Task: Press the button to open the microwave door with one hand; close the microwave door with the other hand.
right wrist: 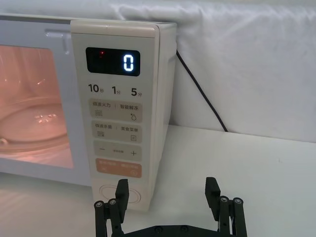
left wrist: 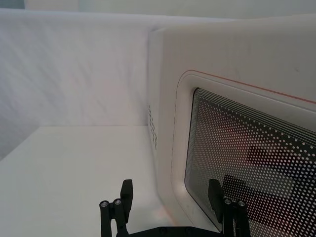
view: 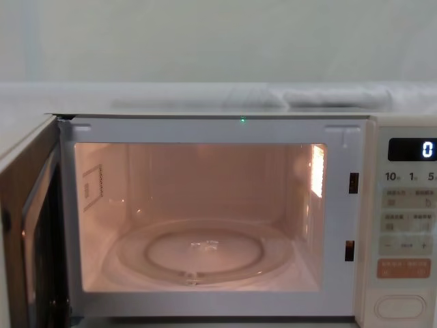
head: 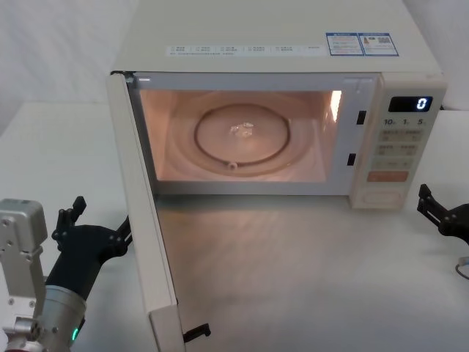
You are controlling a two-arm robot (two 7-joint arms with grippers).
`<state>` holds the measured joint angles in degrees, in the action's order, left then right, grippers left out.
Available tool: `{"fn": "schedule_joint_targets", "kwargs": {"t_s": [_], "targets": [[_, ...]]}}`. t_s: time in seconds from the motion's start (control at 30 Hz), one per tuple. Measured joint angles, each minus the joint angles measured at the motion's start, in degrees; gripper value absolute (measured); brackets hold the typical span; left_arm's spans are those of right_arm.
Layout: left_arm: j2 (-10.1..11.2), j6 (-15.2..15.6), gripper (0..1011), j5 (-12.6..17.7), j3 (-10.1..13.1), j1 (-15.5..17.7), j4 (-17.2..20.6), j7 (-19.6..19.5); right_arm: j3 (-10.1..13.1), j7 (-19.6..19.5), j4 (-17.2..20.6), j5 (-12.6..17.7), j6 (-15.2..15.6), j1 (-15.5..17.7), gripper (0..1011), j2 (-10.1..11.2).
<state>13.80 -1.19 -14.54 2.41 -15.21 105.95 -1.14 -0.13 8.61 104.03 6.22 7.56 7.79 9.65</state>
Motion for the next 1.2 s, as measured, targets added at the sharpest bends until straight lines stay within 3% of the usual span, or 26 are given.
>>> {"fn": "schedule_joint_targets", "kwargs": {"t_s": [0.87, 1.03, 1.2], "targets": [[0.0, 0.0, 1001, 0.0, 0.0, 0.0, 0.0, 0.0, 0.0, 0.0, 0.0, 0.0, 0.0, 0.0, 1002, 0.0], [0.0, 0.0, 934, 0.0, 0.0, 0.0, 0.0, 0.0, 0.0, 0.0, 0.0, 0.0, 0.0, 0.0, 1002, 0.0], [0.0, 0.0, 789, 0.0, 0.0, 0.0, 0.0, 0.0, 0.0, 0.0, 0.0, 0.0, 0.0, 0.0, 1002, 0.0]]}}
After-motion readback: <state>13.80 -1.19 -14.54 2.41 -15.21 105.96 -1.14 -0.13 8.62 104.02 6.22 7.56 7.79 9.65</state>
